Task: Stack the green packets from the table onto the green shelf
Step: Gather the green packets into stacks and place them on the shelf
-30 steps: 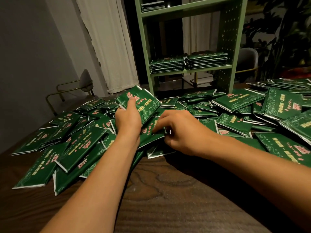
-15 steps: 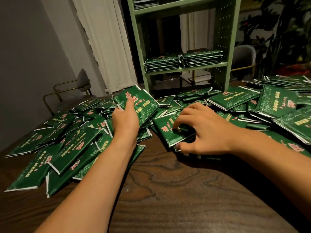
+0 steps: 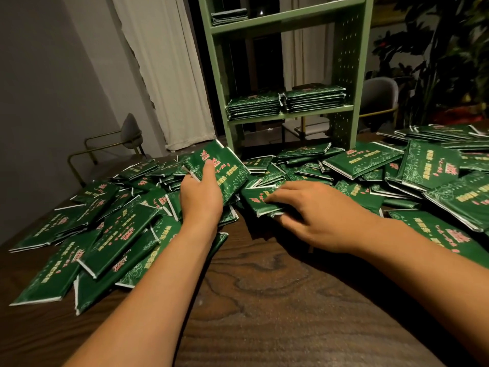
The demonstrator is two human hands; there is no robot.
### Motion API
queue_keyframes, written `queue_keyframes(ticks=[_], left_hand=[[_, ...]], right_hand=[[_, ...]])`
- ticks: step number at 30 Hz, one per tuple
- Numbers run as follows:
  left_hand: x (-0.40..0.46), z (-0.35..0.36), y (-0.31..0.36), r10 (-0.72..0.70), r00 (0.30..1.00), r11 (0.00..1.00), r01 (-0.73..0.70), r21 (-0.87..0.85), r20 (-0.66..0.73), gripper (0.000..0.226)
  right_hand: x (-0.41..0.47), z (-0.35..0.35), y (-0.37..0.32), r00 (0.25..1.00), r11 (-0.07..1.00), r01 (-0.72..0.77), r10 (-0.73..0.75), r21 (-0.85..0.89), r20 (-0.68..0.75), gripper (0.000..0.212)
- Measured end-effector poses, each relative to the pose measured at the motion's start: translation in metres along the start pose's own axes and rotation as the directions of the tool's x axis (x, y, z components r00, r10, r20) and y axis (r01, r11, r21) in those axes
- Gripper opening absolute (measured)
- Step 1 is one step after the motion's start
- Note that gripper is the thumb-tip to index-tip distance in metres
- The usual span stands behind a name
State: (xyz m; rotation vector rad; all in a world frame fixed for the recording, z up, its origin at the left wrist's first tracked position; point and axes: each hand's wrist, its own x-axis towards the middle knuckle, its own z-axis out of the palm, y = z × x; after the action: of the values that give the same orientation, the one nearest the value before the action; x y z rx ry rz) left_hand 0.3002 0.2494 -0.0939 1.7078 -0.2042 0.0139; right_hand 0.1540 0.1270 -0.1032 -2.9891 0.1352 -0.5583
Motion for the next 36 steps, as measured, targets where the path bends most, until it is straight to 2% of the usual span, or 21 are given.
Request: queue_keyframes(ticks=[4,8,10,13,16,18,19,22,25,27,29,31,33,36], left_hand=[[-0.001,-0.001,0.000,0.015,1.000,1.000,-0.015,0.009,-0.017,0.039],[-0.002,-0.001,0.001,0.012,1.000,1.000,-0.011,0.020,-0.012,0.038],[-0.002,0.000,0.002,0.014,1.000,0.999,-0.014,0.029,-0.011,0.038],[-0.005,-0.001,0.002,0.022,1.000,0.999,-0.022,0.037,-0.011,0.039],[-0.006,-0.001,0.002,0.025,1.000,0.999,-0.025,0.029,-0.002,0.039],[-0.005,-0.001,0.002,0.023,1.000,1.000,-0.023,0.018,0.001,0.038],[-0.005,-0.001,0.001,0.024,1.000,1.000,-0.024,0.015,0.001,0.037],[-0.004,0.000,0.000,0.030,1.000,0.999,-0.030,0.031,-0.004,0.039],[-0.003,-0.001,-0.001,0.039,0.999,0.999,-0.038,0.037,-0.015,0.041],[-0.003,0.000,-0.002,0.066,0.998,0.997,-0.066,0.033,-0.010,0.042],[-0.002,0.001,-0.004,0.101,0.995,0.994,-0.101,-0.037,-0.005,0.039],[-0.001,0.001,-0.006,0.133,0.990,0.983,-0.128,-0.136,0.034,0.028],[0.003,0.002,-0.008,0.119,0.987,0.967,-0.092,-0.236,0.105,0.012],[0.004,0.004,-0.009,0.062,0.965,0.923,0.042,-0.384,0.256,0.018]], right_hand=[[-0.002,-0.003,0.003,0.997,0.992,-0.068,0.070,0.109,-0.012,0.033],[-0.001,-0.001,0.001,0.993,0.990,-0.111,0.113,0.091,-0.016,0.025],[-0.001,-0.001,0.000,0.989,0.985,-0.148,0.146,0.094,0.025,0.029],[0.000,0.000,-0.001,0.973,0.975,-0.219,0.216,0.025,0.074,0.037],[0.000,0.002,-0.001,0.976,0.976,-0.200,0.207,-0.086,0.073,0.036],[-0.002,-0.004,-0.001,0.980,0.980,-0.197,0.198,-0.022,0.026,0.028],[-0.002,-0.007,0.000,0.978,0.975,-0.210,0.210,0.070,-0.003,0.022],[0.002,-0.016,0.007,0.955,0.869,-0.267,0.297,0.416,-0.009,0.019],[0.006,-0.016,0.010,0.915,0.645,-0.331,0.397,0.689,0.069,0.023],[0.006,-0.016,0.012,0.892,0.502,-0.338,0.441,0.796,0.101,0.022],[0.005,-0.019,0.015,0.901,0.359,-0.301,0.410,0.883,0.141,0.021],[0.002,-0.024,0.018,0.920,0.252,-0.264,0.356,0.931,0.164,0.019],[0.000,-0.024,0.021,0.928,0.238,-0.233,0.344,0.943,0.143,0.023],[0.001,-0.019,0.025,0.915,0.301,-0.232,0.389,0.925,0.103,0.032]])
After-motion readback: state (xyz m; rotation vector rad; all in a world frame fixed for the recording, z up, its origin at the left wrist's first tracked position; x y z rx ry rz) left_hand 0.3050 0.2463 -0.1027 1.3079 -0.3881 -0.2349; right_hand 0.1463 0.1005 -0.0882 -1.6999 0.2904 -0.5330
